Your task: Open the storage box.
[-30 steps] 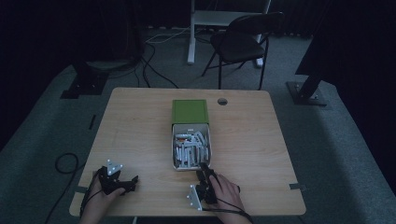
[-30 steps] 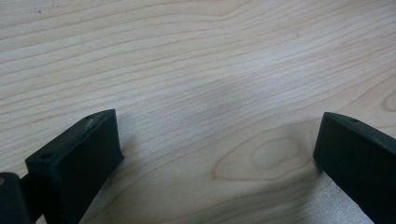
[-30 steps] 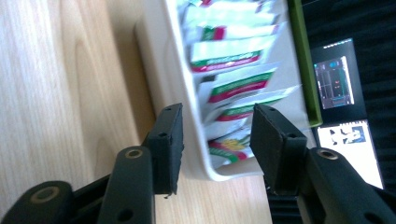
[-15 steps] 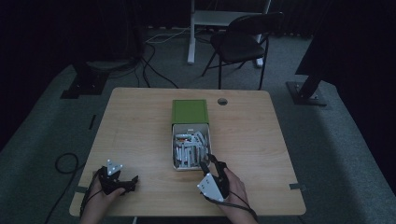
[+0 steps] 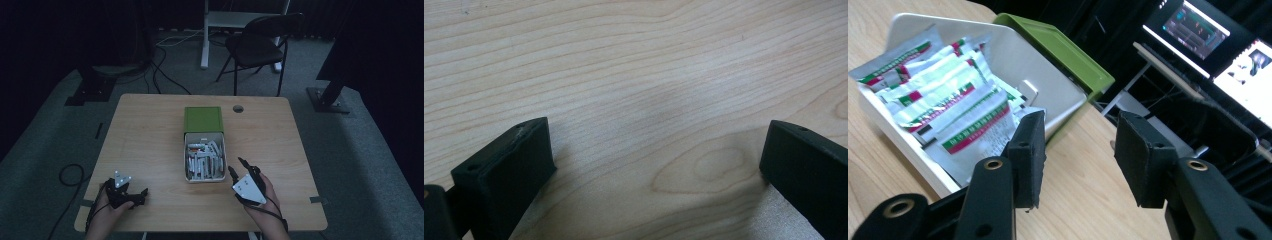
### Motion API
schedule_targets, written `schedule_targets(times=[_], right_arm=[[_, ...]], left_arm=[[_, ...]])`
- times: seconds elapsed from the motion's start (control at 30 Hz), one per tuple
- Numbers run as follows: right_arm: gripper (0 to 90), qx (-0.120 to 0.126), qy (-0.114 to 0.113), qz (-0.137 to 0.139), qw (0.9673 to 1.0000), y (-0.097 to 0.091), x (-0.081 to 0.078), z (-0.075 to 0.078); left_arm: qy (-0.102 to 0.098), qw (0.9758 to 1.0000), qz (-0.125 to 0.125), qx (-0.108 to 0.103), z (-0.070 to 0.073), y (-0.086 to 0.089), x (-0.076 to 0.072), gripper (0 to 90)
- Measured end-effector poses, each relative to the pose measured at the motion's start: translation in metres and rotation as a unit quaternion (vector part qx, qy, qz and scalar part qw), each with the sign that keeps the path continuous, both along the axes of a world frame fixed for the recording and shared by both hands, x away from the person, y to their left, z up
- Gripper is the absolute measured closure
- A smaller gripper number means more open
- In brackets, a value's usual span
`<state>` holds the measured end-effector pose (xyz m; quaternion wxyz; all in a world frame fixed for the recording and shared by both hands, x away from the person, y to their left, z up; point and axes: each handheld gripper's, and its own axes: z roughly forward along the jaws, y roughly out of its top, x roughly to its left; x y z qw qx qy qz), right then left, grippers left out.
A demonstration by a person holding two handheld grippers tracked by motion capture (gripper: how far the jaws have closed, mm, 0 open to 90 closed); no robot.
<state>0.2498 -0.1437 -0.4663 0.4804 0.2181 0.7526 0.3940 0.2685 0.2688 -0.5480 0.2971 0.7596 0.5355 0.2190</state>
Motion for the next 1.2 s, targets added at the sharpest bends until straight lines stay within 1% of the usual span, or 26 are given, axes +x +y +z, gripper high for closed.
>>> schedule_targets(times=[0.13,0.23,0.27,0.33,0.37,0.47,0.5,0.53,0.57,0.6,0.67,0.7,0.73,0.77,0.83,0.9,0.97,1.03,1.13,1.17,1.2], right_arm=[[53.8,0.016,0.013,-0.004,0.9998,-0.012,0.002,-0.003],[51.9,0.019,0.023,-0.001,0.9995,-0.02,0.005,-0.006],[51.6,0.024,0.03,0.002,0.9993,-0.023,0.005,-0.007],[51.7,0.026,0.032,0.0,0.9991,-0.027,0.006,-0.008],[51.6,0.033,0.037,0.0,0.9988,-0.032,0.006,-0.01],[51.4,0.032,0.042,0.002,0.9986,-0.037,0.007,-0.012],[51.3,0.038,0.043,0.001,0.9983,-0.039,0.007,-0.013],[50.3,0.044,0.049,0.003,0.9978,-0.041,0.007,-0.015],[47.7,0.042,0.055,0.002,0.9976,-0.046,0.008,-0.017],[47.7,0.042,0.055,0.002,0.9976,-0.046,0.008,-0.017],[44.6,0.045,0.07,0.008,0.9965,-0.049,0.009,-0.02],[42.2,0.047,0.081,0.012,0.9955,-0.052,0.01,-0.021],[40.9,0.055,0.093,0.016,0.994,-0.054,0.011,-0.023],[38.6,0.064,0.101,0.016,0.9927,-0.057,0.012,-0.025],[32.6,0.069,0.126,0.023,0.9894,-0.062,0.014,-0.029],[29.9,0.07,0.143,0.024,0.987,-0.068,0.016,-0.034],[28.3,0.081,0.153,0.023,0.9846,-0.075,0.018,-0.039],[27.4,0.091,0.169,0.024,0.981,-0.081,0.019,-0.043],[21.8,0.089,0.194,0.027,0.9766,-0.089,0.02,-0.048],[18.8,0.092,0.201,0.03,0.9747,-0.092,0.02,-0.05],[16.2,0.096,0.213,0.034,0.9718,-0.095,0.02,-0.052]], left_arm=[[0.0,1.0,0.0,0.0,0.0,0.0,0.0,1.3],[0.0,1.0,0.0,0.0,0.0,0.0,0.0,1.3],[0.0,1.0,0.0,0.0,0.0,0.0,0.0,1.3],[0.0,1.0,0.0,0.0,0.0,0.0,0.0,1.3],[0.0,1.0,0.0,0.0,0.0,0.0,0.0,1.3],[0.0,1.0,0.0,0.0,0.0,0.0,0.0,1.3],[0.0,1.0,0.0,0.001,0.0,0.0,0.0,1.3],[0.0,1.0,0.0,0.0,0.0,0.0,0.0,1.3],[0.0,1.0,0.0,0.0,0.0,0.0,0.0,1.3],[0.0,1.0,0.0,0.0,0.0,0.0,0.0,1.3],[0.0,1.0,0.0,0.0,0.0,0.0,0.0,1.3],[0.0,1.0,0.0,0.0,0.0,0.0,0.0,1.3],[0.0,1.0,0.0,0.0,0.0,0.0,0.0,1.3],[0.0,1.0,0.0,0.001,0.0,0.0,0.0,1.3],[0.0,1.0,0.0,0.001,0.0,0.0,0.0,1.3],[0.0,1.0,0.0,0.001,0.0,0.0,0.0,1.3],[0.0,1.0,0.0,0.001,0.0,0.0,0.0,1.3],[0.0,1.0,0.0,0.0,0.0,0.0,0.0,1.3],[0.0,1.0,0.0,0.0,0.0,0.0,0.0,1.3],[0.0,1.0,0.0,0.0,0.0,0.0,0.0,1.3],[0.0,1.0,0.0,0.0,0.0,0.0,0.0,1.3]])
